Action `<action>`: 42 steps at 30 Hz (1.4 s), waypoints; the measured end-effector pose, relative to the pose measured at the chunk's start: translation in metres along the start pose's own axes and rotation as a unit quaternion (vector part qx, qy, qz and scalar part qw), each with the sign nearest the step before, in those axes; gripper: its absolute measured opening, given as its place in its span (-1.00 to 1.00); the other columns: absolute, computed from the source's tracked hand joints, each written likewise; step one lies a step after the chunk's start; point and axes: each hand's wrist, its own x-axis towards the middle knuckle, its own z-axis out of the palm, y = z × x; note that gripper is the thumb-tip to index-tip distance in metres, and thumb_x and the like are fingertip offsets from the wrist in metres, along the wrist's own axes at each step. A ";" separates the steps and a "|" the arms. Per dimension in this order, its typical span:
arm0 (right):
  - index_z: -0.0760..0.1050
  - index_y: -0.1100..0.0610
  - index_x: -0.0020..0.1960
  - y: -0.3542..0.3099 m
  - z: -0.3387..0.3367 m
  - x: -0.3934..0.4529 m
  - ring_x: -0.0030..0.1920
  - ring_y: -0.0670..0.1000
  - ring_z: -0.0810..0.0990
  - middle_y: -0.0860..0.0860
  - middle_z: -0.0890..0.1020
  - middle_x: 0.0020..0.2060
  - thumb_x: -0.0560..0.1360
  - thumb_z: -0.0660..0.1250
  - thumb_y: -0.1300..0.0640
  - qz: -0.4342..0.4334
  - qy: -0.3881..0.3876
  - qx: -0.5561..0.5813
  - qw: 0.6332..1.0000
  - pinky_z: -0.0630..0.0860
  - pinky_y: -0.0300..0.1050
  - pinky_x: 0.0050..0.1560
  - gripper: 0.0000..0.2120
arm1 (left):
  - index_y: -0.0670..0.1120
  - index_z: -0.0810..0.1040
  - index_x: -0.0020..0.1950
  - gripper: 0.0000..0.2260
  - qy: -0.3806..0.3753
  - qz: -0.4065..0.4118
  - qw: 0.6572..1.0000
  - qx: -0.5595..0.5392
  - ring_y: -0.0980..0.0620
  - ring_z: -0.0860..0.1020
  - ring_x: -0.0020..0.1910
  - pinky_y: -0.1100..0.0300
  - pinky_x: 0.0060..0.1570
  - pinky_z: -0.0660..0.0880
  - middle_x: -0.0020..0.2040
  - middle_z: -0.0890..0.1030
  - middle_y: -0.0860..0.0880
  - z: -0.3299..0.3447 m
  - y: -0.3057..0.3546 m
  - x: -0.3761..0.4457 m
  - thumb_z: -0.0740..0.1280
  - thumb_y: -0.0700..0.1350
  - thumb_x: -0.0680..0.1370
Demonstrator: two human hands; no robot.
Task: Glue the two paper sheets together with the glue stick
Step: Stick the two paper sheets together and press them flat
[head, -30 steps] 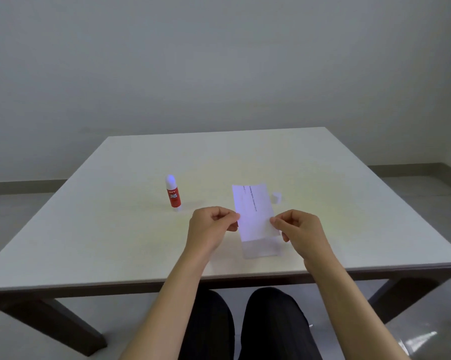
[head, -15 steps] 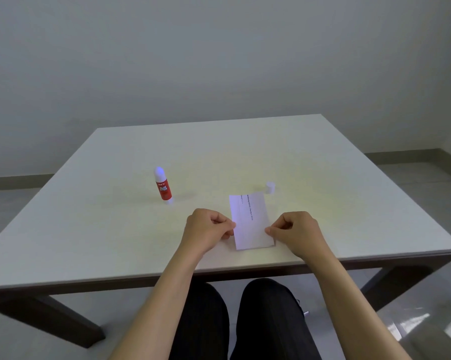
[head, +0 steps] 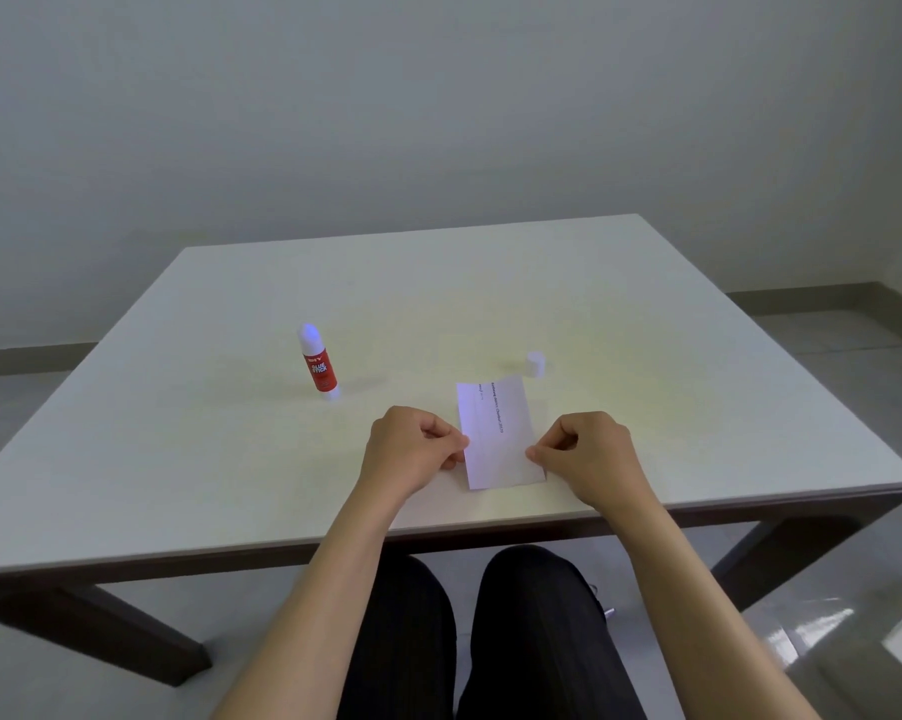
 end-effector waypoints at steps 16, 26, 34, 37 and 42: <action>0.37 0.17 -0.22 -0.003 0.007 -0.002 -0.36 -0.03 0.37 -0.03 0.41 -0.43 0.38 0.40 0.30 -0.035 0.010 -0.064 0.997 0.30 -0.20 -0.37 -0.80 | -0.08 0.52 -0.23 -0.93 0.068 0.086 0.977 0.185 0.00 0.57 -0.19 0.12 -0.26 0.49 -0.27 0.60 0.05 0.004 -0.005 0.002 0.41 -0.17 0.37; 0.56 0.18 -0.16 -0.002 0.009 0.000 -0.39 -0.17 0.36 -0.12 0.38 -0.46 0.40 0.39 0.28 -0.058 0.006 -0.086 0.995 0.23 -0.34 -0.41 -0.96 | -0.02 0.44 0.32 -0.60 0.048 0.281 0.915 0.286 0.03 0.40 0.30 0.19 0.29 0.20 0.32 0.42 0.04 0.006 -0.007 -0.006 0.20 -0.21 0.49; 0.54 0.23 -0.24 0.000 0.011 -0.001 -0.35 -0.08 0.39 -0.12 0.42 -0.46 0.39 0.36 0.32 -0.066 0.021 -0.094 0.993 0.27 -0.31 -0.39 -0.95 | 0.09 -0.07 0.54 -0.52 -0.112 0.234 0.847 0.464 -0.02 -0.26 0.54 -0.13 0.42 -0.36 0.58 -0.12 0.10 0.017 -0.022 0.005 -0.10 0.11 0.63; 0.53 0.22 -0.26 0.000 0.011 0.000 -0.31 -0.03 0.43 -0.12 0.44 -0.44 0.39 0.36 0.32 -0.069 0.020 -0.098 0.993 0.31 -0.24 -0.36 -0.93 | 0.14 -0.12 0.54 -0.52 -0.111 0.218 0.860 0.447 -0.06 -0.30 0.53 -0.14 0.40 -0.39 0.57 -0.17 0.14 0.019 -0.027 0.006 -0.10 0.13 0.62; 0.53 0.15 -0.23 -0.005 0.014 0.000 -0.17 0.04 0.48 -0.02 0.47 -0.24 0.41 0.34 0.24 -0.076 0.021 -0.147 0.986 0.32 -0.15 -0.22 -0.95 | 0.08 -0.22 0.54 -0.42 -0.133 0.187 0.864 0.448 -0.04 -0.34 0.52 -0.16 0.43 -0.39 0.56 -0.22 0.16 0.009 -0.028 0.013 -0.08 0.21 0.60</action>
